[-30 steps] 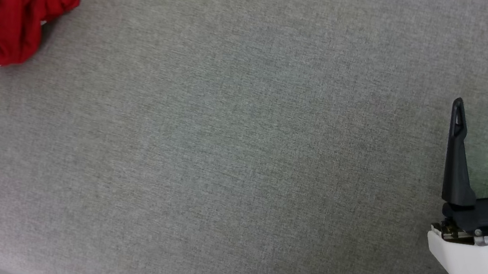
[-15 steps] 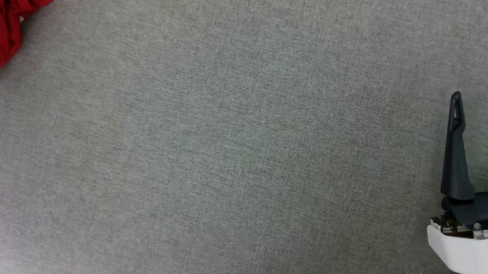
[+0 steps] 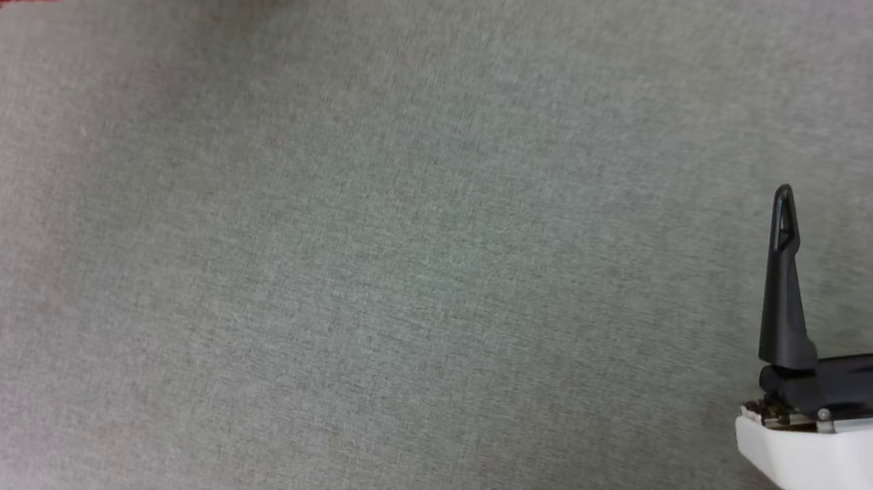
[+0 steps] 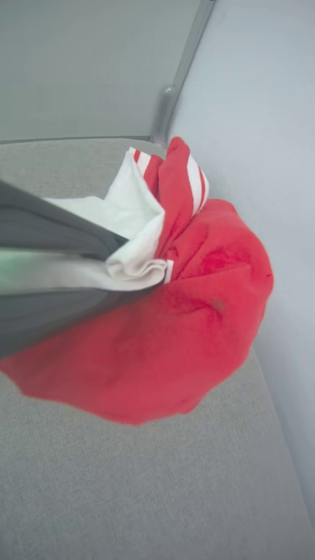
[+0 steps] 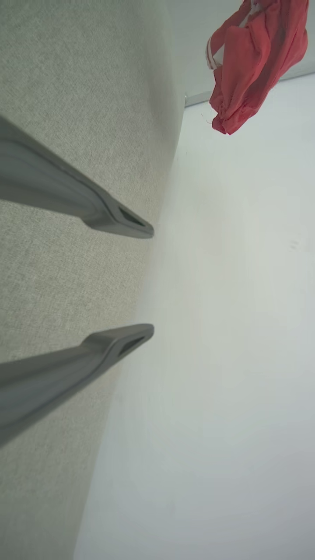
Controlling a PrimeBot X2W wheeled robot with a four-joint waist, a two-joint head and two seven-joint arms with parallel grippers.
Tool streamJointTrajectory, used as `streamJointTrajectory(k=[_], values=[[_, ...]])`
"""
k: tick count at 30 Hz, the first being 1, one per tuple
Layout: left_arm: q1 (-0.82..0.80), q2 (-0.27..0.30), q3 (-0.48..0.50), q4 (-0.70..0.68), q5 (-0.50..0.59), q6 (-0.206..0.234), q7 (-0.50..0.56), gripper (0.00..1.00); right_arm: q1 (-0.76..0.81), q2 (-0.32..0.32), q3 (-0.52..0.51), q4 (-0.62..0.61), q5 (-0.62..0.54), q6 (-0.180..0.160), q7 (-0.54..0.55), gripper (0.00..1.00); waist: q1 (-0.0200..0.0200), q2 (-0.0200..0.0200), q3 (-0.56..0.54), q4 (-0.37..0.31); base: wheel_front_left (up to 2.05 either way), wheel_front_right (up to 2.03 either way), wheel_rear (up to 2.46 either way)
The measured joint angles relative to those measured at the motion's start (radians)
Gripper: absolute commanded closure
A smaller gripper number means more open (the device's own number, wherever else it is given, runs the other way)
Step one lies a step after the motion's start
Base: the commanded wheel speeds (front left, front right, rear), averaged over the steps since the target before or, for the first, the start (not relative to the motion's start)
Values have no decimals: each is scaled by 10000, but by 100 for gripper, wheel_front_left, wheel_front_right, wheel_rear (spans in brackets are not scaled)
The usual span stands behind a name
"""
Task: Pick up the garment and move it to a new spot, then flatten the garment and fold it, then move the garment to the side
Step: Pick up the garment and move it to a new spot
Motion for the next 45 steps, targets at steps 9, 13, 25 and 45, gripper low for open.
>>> streamJointTrajectory(k=[9,13,25,45], values=[[-717,-899,-1112,-1862,593,0,307,100,185,84,35,146,506,0,0,0,0,0,-752,-968,0,0,0],[-1015,-1605,-1850,-2092,813,0,389,100,190,88,59,184,786,0,0,0,1,0,-917,-1651,0,0,0],[-1114,-3551,-4775,-1371,405,0,-523,100,308,88,2,288,1225,0,2,0,1,0,-1129,-3411,0,0,0],[453,-4217,-6385,107,846,0,-2525,0,505,96,-96,623,1198,0,0,0,1,0,-1334,-3327,0,0,0]])
